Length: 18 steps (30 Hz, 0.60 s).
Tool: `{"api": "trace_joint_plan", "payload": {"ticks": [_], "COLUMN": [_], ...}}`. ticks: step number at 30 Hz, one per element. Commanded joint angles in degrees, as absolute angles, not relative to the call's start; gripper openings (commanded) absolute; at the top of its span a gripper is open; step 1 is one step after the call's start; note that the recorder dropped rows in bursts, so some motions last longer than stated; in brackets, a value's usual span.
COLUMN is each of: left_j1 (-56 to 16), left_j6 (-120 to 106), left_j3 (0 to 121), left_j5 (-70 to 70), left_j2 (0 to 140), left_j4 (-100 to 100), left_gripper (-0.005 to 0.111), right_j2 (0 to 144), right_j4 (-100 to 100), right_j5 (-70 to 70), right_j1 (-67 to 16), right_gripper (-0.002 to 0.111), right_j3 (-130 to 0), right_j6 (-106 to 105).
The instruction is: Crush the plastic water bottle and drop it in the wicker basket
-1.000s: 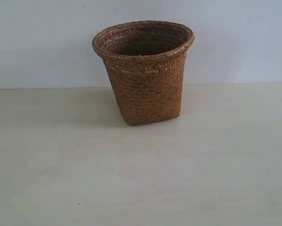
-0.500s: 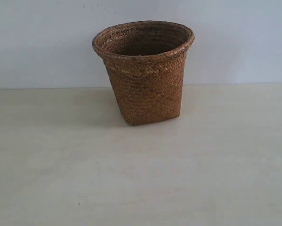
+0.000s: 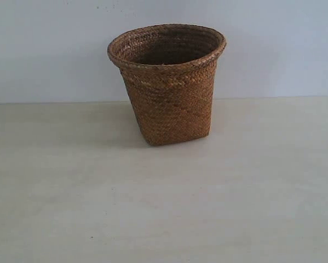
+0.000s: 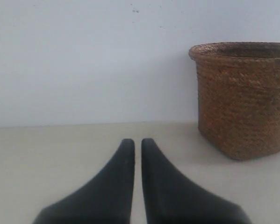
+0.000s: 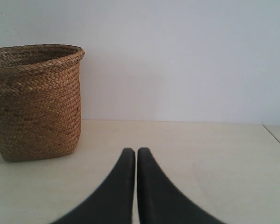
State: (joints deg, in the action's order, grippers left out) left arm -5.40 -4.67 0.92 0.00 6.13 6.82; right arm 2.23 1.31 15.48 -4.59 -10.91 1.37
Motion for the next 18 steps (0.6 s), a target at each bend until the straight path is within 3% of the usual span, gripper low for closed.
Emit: {"api": "trace_joint_plan", "payload": {"ticks": [1,18], "left_j1": [-1.7,-0.9], "left_j6": [-1.6,-1.0], "left_j3": [0.0,0.0], "left_j5": [0.4,14.6], "left_j2": [3.7,0.0], "left_j4": [6.4,3.9], "left_gripper": [0.005,0.005], "right_j2": [1.8,1.8], "right_j4": [1.7,1.7], "right_j5": [15.0,15.0], "right_j1": [-4.6,-4.6], "right_gripper": [0.0,0.0], "right_j3": [-10.8,-10.8], "right_j6": [1.4,1.4]}}
